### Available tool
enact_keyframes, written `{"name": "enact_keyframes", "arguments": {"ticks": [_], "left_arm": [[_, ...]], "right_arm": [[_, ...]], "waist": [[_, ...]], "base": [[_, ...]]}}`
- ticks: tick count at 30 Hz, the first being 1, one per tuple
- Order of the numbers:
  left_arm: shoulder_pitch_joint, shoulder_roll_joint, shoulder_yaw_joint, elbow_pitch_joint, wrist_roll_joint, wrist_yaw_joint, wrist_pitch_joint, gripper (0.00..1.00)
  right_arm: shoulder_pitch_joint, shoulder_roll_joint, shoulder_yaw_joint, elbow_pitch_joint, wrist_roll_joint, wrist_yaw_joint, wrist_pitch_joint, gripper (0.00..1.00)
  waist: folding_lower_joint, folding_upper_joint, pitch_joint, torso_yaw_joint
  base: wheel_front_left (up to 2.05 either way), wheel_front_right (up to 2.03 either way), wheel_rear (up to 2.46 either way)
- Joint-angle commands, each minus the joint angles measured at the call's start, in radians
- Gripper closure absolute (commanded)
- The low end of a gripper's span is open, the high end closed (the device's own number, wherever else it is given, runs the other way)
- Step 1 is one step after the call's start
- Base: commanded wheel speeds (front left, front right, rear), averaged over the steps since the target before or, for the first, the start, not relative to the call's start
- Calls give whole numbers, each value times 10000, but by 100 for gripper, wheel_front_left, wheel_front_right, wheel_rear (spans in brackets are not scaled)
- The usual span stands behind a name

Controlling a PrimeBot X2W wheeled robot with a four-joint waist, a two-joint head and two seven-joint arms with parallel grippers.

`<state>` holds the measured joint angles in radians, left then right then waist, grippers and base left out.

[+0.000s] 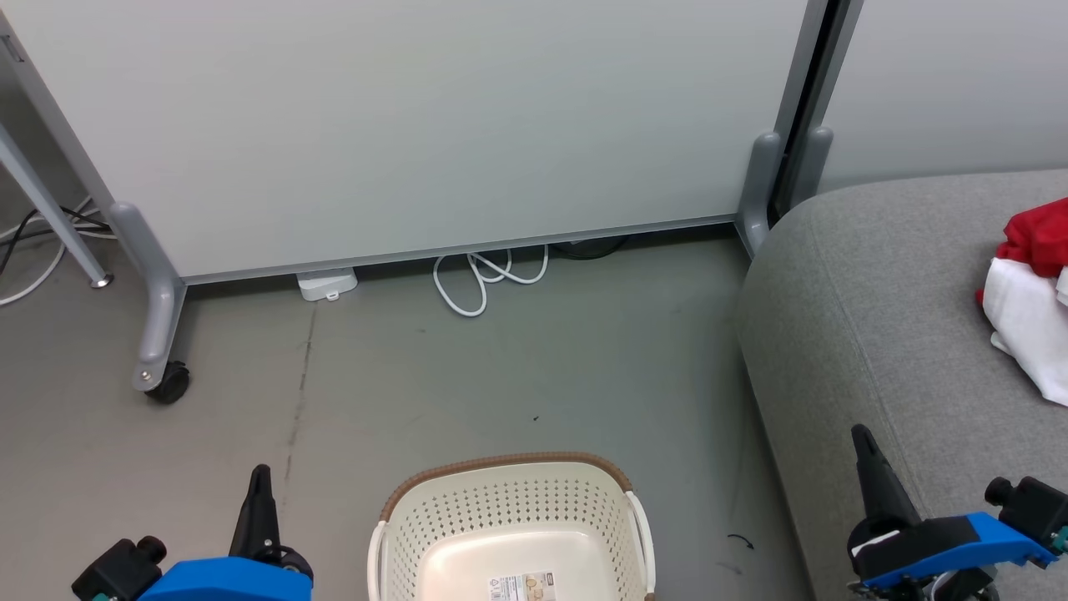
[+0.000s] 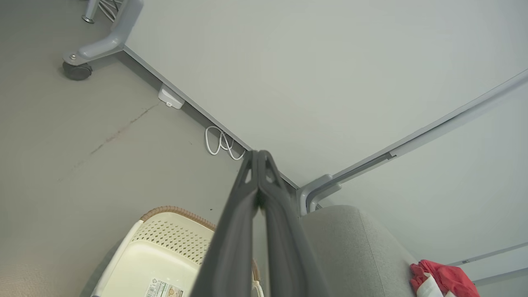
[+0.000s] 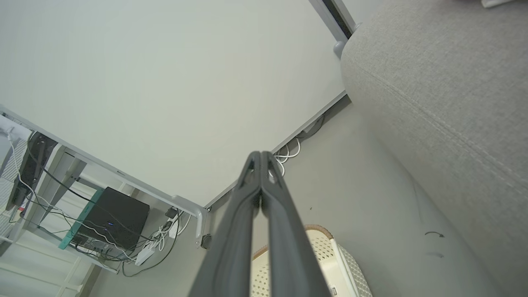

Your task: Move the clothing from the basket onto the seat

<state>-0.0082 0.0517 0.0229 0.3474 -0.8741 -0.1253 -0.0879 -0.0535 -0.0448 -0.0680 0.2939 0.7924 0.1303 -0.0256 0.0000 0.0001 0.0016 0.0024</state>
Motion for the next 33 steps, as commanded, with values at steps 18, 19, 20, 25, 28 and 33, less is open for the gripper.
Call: {"name": "enact_keyframes", "arguments": {"ticks": [18,19,20,25,28,33], "left_arm": [[-536,11,327,-434,-2293,-46,625,100],[-536,11,327,-434,-2293,-46,625,100],[-547,10,342,-445,-2396,-47,652,100],[-604,7,406,-506,-2886,-51,792,100],[-635,6,441,-542,-3177,-53,872,100],[-701,4,497,-599,-3632,-57,1002,100]], "right_arm": [[-383,-53,-164,-276,2552,4,448,100],[-383,-53,-164,-276,2552,4,448,100],[-387,-54,-171,-280,2664,5,472,100],[-419,-57,-201,-307,3210,5,565,100],[-423,-58,-216,-317,3539,5,611,100],[-450,-62,-245,-343,4046,5,709,100]], "waist": [[0,-1,4,-5],[0,-1,4,-5],[0,-1,4,-6],[0,-1,5,-7],[0,-1,5,-8],[0,-1,6,-9]], "base": [[0,0,0],[0,0,0],[0,0,0],[0,0,0],[0,0,0],[0,0,0]]}}
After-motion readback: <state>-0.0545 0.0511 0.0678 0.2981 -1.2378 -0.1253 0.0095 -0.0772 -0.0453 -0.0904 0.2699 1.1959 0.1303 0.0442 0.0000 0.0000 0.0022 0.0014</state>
